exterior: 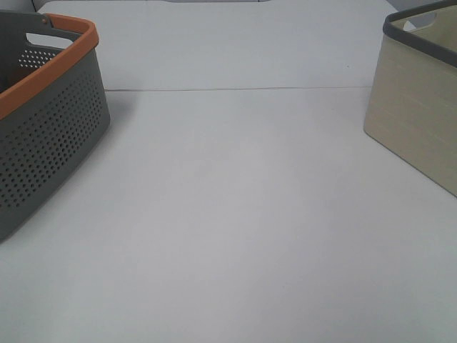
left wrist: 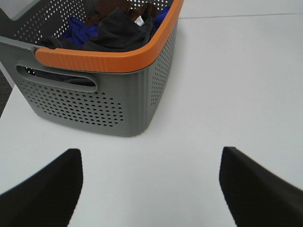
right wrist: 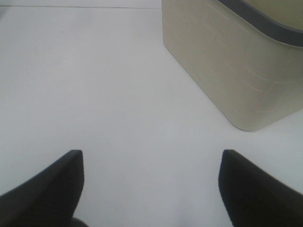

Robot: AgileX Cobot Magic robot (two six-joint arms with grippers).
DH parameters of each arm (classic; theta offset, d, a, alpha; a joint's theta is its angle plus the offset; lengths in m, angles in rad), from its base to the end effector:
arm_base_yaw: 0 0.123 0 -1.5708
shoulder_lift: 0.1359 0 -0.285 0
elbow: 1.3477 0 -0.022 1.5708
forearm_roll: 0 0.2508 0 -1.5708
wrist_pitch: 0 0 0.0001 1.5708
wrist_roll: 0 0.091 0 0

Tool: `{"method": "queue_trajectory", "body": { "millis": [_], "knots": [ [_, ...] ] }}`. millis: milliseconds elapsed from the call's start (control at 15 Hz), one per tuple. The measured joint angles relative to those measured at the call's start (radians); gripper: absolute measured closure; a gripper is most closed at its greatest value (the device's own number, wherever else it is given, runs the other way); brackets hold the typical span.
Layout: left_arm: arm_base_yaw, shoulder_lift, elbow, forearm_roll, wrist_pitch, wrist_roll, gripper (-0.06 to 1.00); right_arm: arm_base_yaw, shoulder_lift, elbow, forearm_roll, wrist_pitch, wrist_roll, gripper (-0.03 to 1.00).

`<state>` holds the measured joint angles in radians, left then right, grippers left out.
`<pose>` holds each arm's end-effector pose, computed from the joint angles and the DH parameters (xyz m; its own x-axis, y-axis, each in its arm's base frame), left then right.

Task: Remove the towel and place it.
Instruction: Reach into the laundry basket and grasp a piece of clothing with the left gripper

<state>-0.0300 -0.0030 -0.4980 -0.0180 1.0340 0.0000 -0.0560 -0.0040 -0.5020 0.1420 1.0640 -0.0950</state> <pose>-0.0040 -0.0013 0.2789 -0.4313 0.0037 -0.9022 0.0400 0.9991 -0.0150 -0.0056 0.0116 0.2782 -0.4475 -0.0005 -0.8943 -0.0663 0.9973 0.0327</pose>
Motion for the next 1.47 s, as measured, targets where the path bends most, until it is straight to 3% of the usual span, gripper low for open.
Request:
{"method": "queue_trajectory", "body": {
  "millis": [1467],
  "knots": [
    [0.000, 0.000, 0.000, 0.000, 0.000, 0.000, 0.20, 0.000, 0.000, 0.000, 0.000, 0.000, 0.000, 0.27]
  ]
}}
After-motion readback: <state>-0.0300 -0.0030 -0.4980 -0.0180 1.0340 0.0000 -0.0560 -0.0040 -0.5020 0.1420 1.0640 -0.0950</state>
